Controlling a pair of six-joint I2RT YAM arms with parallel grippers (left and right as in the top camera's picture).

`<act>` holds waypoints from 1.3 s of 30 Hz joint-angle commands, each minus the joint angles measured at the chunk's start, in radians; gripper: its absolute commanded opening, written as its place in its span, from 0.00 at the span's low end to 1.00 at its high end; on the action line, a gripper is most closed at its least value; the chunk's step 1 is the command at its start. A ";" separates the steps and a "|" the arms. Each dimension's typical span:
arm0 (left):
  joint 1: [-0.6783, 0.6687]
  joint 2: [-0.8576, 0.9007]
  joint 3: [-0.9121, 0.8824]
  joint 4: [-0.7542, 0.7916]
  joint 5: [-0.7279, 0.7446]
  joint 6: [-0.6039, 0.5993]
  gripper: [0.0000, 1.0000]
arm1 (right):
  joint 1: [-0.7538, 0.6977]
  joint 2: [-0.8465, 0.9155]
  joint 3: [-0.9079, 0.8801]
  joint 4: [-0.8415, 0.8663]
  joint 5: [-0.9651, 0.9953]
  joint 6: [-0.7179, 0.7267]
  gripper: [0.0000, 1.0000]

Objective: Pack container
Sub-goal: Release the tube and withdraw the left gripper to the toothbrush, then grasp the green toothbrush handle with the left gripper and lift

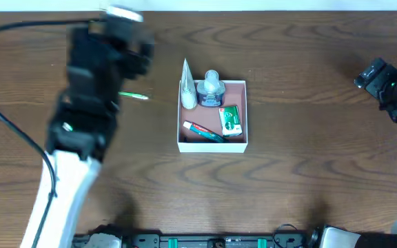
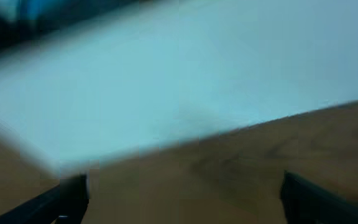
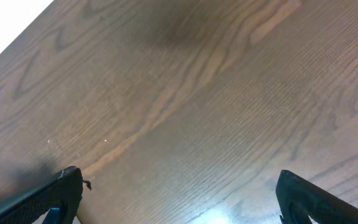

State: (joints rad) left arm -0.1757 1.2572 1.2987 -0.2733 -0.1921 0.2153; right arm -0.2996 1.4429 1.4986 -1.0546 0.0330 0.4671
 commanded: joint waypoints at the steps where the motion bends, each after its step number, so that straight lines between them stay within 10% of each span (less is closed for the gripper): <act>1: 0.130 0.097 0.009 -0.057 0.101 -0.308 0.98 | -0.001 0.002 0.012 -0.002 0.000 0.011 0.99; 21: 0.203 0.529 0.005 -0.370 0.338 -0.320 0.98 | -0.001 0.002 0.012 -0.002 0.000 0.011 0.99; 27: 0.205 0.542 0.017 -0.357 0.364 -0.575 0.98 | -0.001 0.002 0.012 -0.002 0.000 0.011 0.99; 39: 0.206 0.561 0.306 -0.672 0.173 -0.721 0.98 | -0.001 0.002 0.012 -0.002 0.000 0.011 0.99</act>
State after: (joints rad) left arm 0.0254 1.7935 1.5391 -0.9138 0.0402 -0.4458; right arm -0.2996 1.4437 1.4986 -1.0550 0.0330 0.4671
